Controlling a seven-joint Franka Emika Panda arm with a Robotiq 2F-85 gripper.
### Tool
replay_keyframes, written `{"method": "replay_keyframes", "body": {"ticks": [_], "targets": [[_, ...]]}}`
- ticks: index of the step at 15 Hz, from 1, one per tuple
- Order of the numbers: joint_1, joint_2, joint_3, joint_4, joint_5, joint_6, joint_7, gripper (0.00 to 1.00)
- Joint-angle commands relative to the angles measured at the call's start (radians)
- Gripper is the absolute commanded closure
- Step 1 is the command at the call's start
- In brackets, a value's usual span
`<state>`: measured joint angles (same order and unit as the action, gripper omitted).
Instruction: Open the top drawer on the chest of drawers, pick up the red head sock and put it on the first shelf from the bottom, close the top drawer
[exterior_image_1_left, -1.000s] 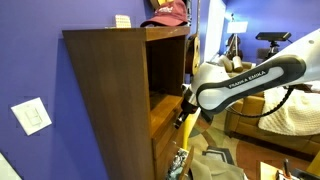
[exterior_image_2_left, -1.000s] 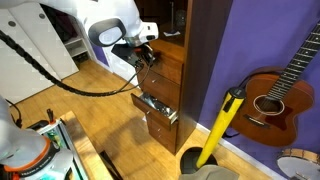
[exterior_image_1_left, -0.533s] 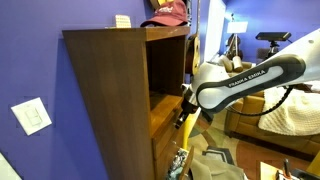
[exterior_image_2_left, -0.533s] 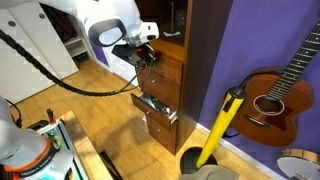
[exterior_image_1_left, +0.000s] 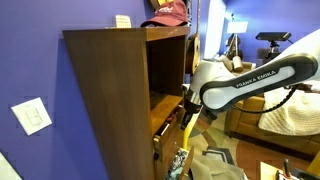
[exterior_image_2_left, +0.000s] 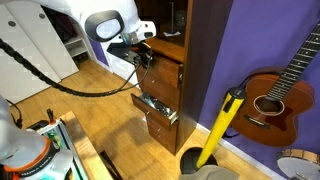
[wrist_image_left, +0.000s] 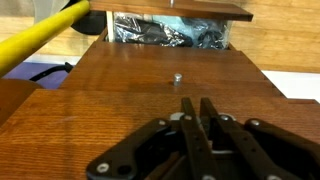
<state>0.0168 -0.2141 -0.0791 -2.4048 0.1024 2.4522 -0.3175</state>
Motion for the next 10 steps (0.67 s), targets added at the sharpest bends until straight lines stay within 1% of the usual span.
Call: {"method": "replay_keyframes", "body": {"ticks": [1, 4, 8, 9, 10], "targets": [[-0.046, -0.036, 0.015, -0.049, -0.137, -0.088, 0.086, 0.97], [-0.052, -0.055, 0.031, -0.064, -0.201, -0.159, 0.157, 0.97], [-0.076, -0.074, 0.019, -0.115, -0.233, -0.205, 0.186, 0.97], [-0.084, -0.087, 0.015, -0.125, -0.233, -0.214, 0.196, 0.61], [-0.088, -0.100, 0.007, -0.133, -0.219, -0.211, 0.187, 0.60]]}}
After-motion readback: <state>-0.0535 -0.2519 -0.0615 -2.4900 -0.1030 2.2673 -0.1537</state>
